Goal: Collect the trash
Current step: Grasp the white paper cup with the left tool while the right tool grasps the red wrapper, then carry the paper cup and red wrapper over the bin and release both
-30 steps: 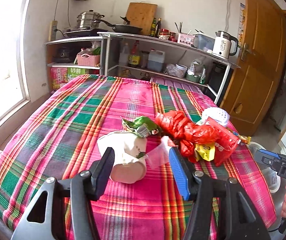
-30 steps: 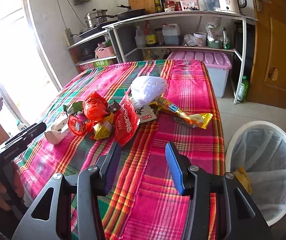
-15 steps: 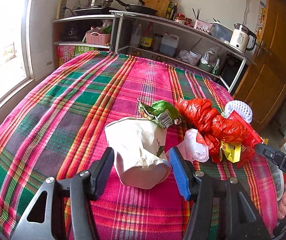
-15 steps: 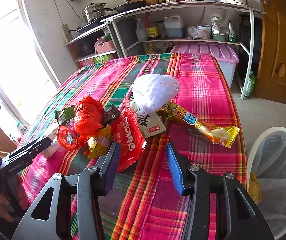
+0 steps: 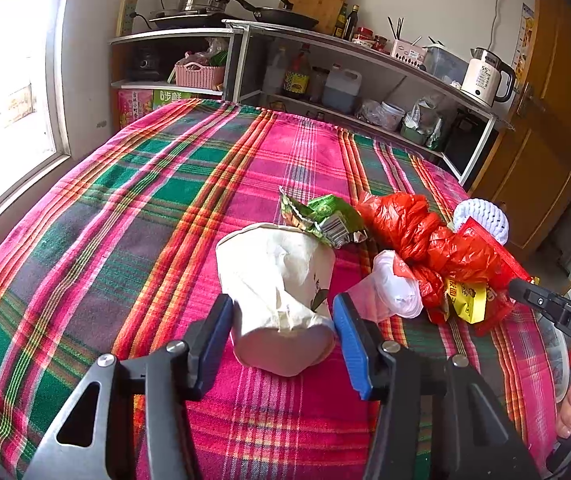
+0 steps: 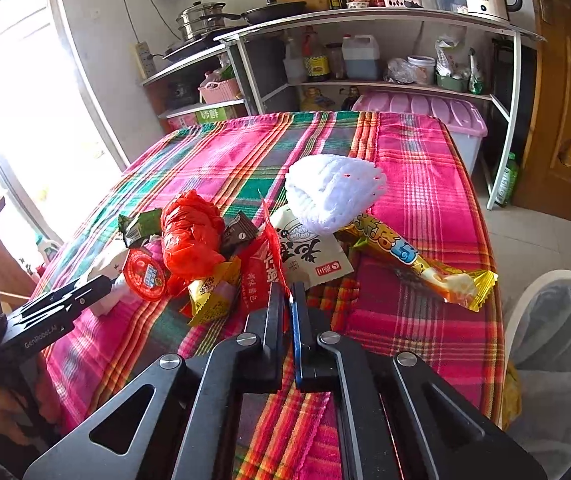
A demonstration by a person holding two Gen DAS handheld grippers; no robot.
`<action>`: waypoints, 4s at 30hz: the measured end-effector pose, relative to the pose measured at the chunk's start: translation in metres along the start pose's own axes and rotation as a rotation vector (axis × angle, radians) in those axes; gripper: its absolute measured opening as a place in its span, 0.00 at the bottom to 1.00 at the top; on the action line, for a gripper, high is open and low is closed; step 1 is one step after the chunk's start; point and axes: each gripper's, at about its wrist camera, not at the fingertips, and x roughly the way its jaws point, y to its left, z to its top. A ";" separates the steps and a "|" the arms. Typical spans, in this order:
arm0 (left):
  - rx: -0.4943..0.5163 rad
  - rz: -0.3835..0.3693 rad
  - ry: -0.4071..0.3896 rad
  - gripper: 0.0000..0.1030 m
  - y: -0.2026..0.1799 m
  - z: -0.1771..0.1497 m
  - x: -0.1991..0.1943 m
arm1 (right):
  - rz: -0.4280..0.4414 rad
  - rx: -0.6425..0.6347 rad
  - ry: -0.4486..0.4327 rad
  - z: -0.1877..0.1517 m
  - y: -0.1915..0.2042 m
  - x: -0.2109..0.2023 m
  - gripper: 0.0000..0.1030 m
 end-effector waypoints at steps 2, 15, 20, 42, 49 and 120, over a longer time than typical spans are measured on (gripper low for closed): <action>-0.006 0.001 -0.004 0.51 0.001 -0.001 -0.002 | 0.005 0.001 -0.007 -0.002 0.000 -0.005 0.02; 0.004 0.004 -0.051 0.49 0.003 -0.006 -0.030 | 0.035 -0.030 -0.021 -0.014 0.018 -0.025 0.01; 0.014 0.000 -0.071 0.49 0.001 -0.007 -0.042 | 0.031 -0.029 -0.036 -0.019 0.020 -0.036 0.01; 0.083 -0.053 -0.137 0.48 -0.038 -0.005 -0.080 | 0.025 0.017 -0.115 -0.034 -0.003 -0.084 0.00; 0.124 -0.097 -0.140 0.48 -0.063 -0.003 -0.083 | 0.014 0.035 -0.143 -0.036 -0.016 -0.101 0.00; 0.419 -0.557 0.101 0.60 -0.313 -0.044 -0.006 | -0.269 0.369 -0.199 -0.099 -0.193 -0.172 0.22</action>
